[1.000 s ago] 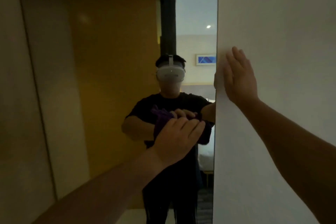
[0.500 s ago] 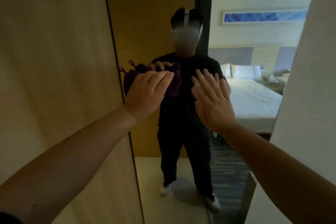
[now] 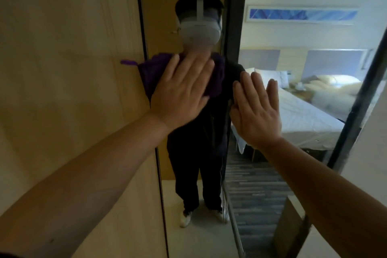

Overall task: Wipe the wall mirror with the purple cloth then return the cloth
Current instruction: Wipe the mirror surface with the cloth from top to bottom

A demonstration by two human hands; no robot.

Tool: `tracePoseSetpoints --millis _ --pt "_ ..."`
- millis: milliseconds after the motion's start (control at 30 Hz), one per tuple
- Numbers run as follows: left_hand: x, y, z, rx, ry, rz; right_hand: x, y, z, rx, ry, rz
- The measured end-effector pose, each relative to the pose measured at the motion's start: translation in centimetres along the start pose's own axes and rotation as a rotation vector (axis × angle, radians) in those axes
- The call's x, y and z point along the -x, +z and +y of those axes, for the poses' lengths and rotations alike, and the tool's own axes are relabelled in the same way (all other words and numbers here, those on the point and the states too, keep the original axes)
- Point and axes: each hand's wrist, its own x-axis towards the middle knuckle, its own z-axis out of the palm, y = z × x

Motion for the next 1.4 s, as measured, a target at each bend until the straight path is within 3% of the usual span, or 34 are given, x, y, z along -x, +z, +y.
tracePoseSetpoints --millis 233,433,533,633,733,833,900,1033,1233,1400 --pt "16.8 4.8 10.7 -0.026 0.23 -0.109 0.1 0.2 0.3 -0.027 -0.027 0.056" --pt "17.8 3.7 11.3 0.086 0.181 -0.133 -0.3 -0.9 0.3 -0.087 -0.009 0.008" --pt "14.1 1.6 10.6 0.232 0.093 -0.1 0.3 -2.8 1.4 -0.181 0.017 -0.053" --pt "5.5 -1.1 8.5 0.31 -0.047 0.094 1.7 -5.2 4.0 -0.187 0.101 -0.081" --pt "-5.2 -3.3 5.3 0.233 -0.103 0.246 2.4 -6.3 7.6 -0.104 0.179 -0.175" --pt "-12.8 -3.3 3.7 0.08 -0.133 0.189 3.0 -5.5 10.6 0.004 0.198 -0.207" --pt "-13.9 -1.8 4.5 0.008 -0.092 0.024 3.5 -4.6 11.7 0.008 0.148 -0.165" --pt "-8.4 1.2 8.1 -0.015 0.019 -0.072 4.0 -2.8 12.6 -0.018 0.077 0.025" --pt "10.0 5.6 16.0 -0.046 0.247 -0.134 4.4 -1.7 12.8 -0.002 0.065 0.109" --pt "13.2 5.7 18.0 0.04 0.197 -0.121 4.3 -1.8 12.7 -0.001 0.076 0.091"
